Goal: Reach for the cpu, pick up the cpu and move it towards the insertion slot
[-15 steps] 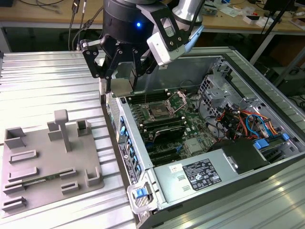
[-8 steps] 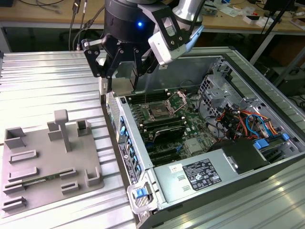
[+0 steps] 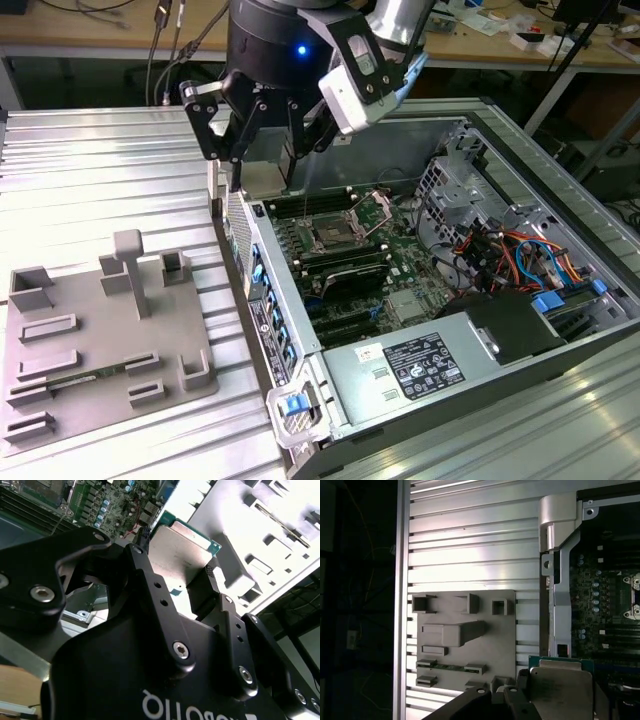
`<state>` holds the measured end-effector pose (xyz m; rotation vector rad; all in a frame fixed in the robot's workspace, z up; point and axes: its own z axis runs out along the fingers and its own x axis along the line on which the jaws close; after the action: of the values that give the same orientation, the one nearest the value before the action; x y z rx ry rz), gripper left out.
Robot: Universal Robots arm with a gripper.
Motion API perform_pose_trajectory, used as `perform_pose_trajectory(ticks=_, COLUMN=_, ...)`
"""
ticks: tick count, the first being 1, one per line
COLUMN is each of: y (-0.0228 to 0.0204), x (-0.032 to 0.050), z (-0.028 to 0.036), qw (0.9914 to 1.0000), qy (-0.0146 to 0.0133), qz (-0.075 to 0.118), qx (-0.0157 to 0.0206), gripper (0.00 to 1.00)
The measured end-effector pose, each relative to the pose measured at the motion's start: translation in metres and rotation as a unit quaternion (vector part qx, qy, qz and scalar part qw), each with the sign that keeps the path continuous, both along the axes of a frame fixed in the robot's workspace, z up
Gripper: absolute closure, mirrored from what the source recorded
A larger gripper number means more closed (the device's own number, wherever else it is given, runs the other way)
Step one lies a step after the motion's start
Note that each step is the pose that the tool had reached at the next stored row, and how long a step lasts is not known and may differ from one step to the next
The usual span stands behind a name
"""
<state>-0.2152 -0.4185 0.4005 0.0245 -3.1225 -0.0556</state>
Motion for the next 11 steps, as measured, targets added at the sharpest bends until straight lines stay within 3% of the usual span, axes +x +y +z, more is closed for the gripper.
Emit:
perform_pose_trajectory(ticks=3, y=0.0013, x=0.0148, z=-0.0003, qw=1.00000, qy=0.0000, qz=0.000, qx=0.0000, gripper=0.45)
perform_pose_trajectory(ticks=7, y=0.0042, x=0.0270, z=-0.0005, qw=1.00000, qy=0.0000, qz=0.000, qx=-0.0001, gripper=0.45)
perform_pose_trajectory(ticks=11, y=0.0150, x=0.0381, z=-0.0009, qw=1.00000, qy=0.0000, qz=0.000, qx=-0.0001, gripper=0.45)
